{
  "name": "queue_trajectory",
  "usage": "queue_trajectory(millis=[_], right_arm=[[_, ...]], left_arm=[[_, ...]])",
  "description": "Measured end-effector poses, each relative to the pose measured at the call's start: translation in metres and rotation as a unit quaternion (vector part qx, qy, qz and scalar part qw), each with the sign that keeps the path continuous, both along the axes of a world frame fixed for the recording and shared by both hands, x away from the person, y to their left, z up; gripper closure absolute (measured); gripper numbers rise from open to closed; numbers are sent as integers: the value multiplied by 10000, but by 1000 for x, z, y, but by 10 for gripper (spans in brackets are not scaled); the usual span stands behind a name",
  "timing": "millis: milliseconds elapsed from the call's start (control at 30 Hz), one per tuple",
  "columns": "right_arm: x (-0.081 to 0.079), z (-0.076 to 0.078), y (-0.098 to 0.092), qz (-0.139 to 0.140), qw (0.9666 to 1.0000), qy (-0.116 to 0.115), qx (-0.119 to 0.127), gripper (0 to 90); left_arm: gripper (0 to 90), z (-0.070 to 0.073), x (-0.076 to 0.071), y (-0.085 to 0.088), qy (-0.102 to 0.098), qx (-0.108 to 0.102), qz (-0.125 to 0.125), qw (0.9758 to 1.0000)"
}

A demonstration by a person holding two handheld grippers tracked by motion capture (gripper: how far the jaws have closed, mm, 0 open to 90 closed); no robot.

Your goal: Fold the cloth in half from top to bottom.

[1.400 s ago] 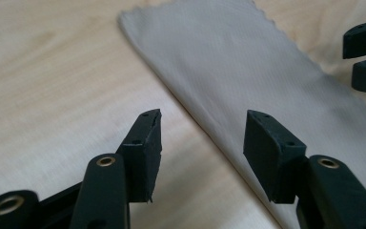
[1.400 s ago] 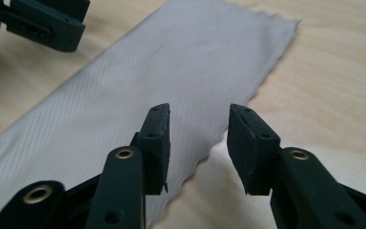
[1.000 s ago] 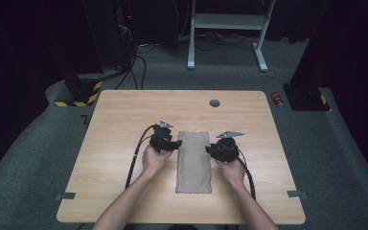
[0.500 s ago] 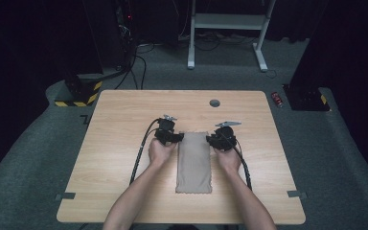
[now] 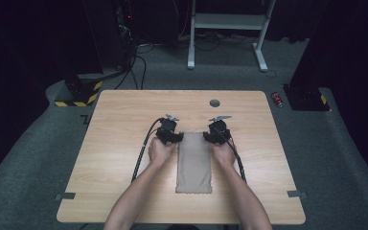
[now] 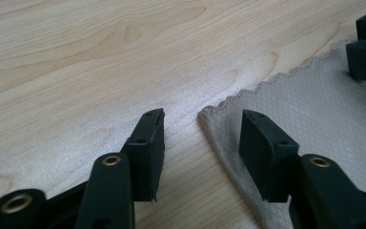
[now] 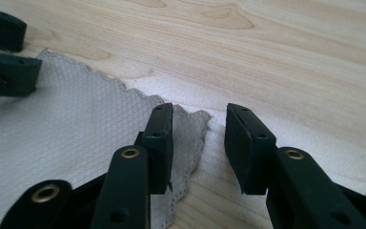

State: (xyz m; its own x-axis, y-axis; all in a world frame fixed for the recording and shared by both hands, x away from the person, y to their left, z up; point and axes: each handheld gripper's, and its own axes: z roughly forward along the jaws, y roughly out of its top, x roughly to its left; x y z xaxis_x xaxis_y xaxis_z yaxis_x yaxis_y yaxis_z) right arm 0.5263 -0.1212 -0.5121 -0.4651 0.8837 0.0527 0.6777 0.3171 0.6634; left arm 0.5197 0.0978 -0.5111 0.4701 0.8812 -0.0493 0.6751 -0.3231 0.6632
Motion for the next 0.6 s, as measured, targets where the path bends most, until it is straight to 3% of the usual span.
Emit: queue_trajectory(millis=[67,167,333,533,600], right_arm=[[-1,-1,3,57,9998,-113,-165,636],[-2,0,4,134,9997,-103,-200,677],[-4,0,7,287,9992,-137,-235,787],[-3,0,8,424,9989,-85,-164,872],[-3,0,7,449,9989,-83,-132,877]], left_arm=[[546,1,0,-1,-1,120,-23,9999],[590,3,2,-4,63,177,-92,9998],[687,2,2,-4,39,137,-213,9997],[866,2,6,-3,226,-153,-314,9991],[887,1,8,-1,214,-207,-368,9989]])
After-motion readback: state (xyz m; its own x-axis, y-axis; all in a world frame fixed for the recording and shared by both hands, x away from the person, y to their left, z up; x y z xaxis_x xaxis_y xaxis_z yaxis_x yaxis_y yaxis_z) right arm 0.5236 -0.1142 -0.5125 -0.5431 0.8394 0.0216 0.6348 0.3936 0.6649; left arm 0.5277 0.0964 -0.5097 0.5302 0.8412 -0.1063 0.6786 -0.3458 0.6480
